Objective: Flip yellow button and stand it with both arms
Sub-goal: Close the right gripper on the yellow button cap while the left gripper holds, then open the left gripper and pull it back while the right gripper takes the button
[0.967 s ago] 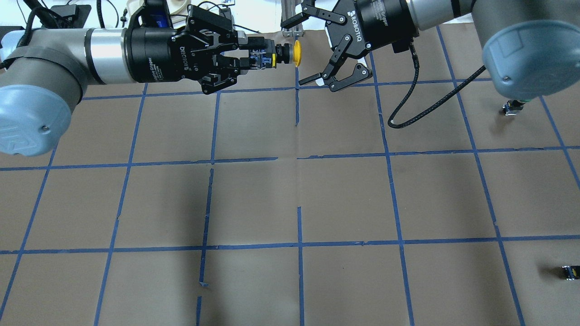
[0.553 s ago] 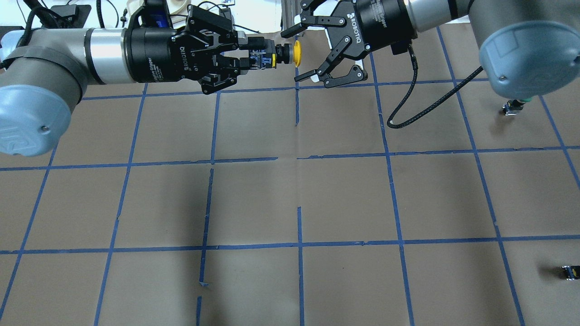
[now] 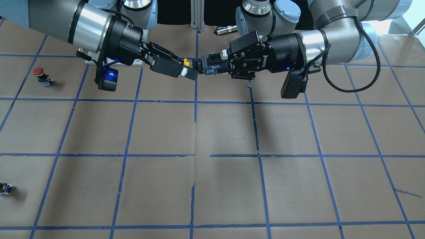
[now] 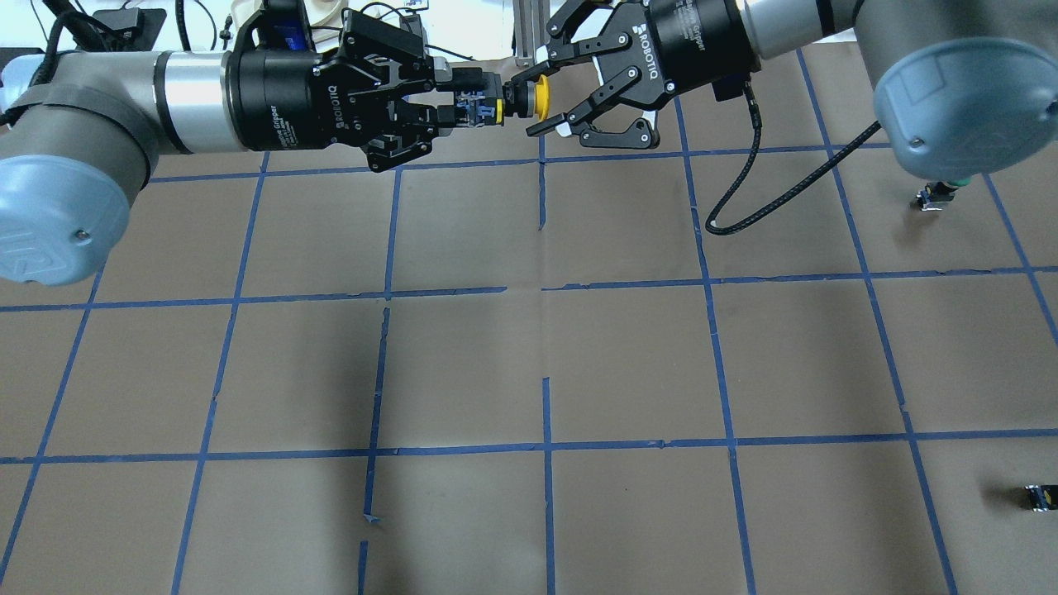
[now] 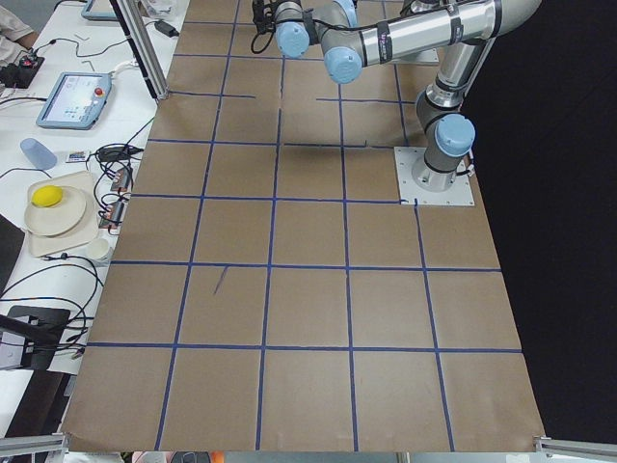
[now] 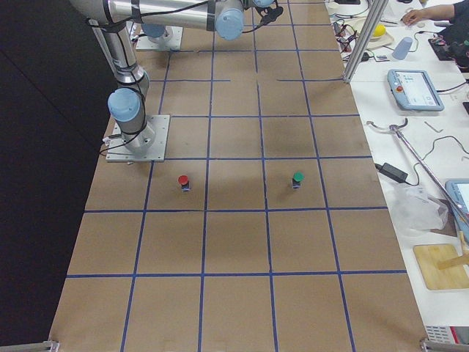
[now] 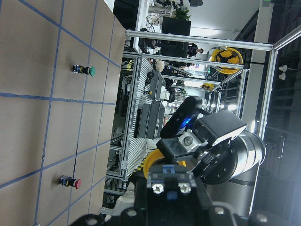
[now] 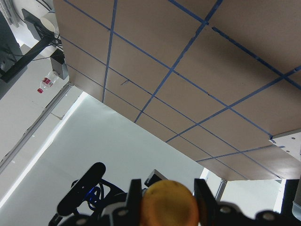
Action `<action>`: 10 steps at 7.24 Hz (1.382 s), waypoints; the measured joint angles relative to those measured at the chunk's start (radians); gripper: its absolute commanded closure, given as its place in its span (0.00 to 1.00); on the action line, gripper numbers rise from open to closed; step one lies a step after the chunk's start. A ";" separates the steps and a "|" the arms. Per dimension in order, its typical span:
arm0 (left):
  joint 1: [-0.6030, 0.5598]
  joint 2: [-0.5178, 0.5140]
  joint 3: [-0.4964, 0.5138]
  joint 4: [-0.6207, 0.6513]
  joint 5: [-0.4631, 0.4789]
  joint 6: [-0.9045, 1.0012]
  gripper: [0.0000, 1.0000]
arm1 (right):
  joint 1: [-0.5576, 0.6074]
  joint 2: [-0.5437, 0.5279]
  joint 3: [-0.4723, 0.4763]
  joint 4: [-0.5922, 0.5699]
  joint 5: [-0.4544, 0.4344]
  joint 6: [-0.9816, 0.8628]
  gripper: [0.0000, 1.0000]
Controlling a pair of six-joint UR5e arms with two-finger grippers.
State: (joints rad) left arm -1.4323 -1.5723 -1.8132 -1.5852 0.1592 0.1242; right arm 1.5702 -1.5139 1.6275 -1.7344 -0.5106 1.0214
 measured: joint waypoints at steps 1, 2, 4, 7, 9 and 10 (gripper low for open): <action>0.000 0.000 0.000 0.002 0.001 0.000 0.32 | 0.000 0.000 0.000 0.000 0.000 0.000 0.73; 0.000 0.000 0.000 0.002 0.001 -0.003 0.14 | -0.001 0.000 0.000 0.000 0.000 0.000 0.73; 0.001 -0.006 0.008 0.002 0.005 -0.041 0.14 | -0.003 -0.001 0.000 0.000 -0.001 0.001 0.74; 0.010 -0.001 0.019 0.005 0.061 -0.059 0.14 | -0.053 0.000 -0.002 -0.004 -0.017 -0.017 0.75; 0.019 -0.008 0.021 0.069 0.203 -0.069 0.14 | -0.149 0.000 -0.001 0.002 -0.068 -0.100 0.75; 0.020 -0.014 0.021 0.102 0.279 -0.079 0.14 | -0.172 -0.002 0.001 0.005 -0.135 -0.166 0.78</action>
State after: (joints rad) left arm -1.4121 -1.5861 -1.7925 -1.4836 0.4387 0.0450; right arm 1.3987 -1.5155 1.6281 -1.7295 -0.6454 0.8553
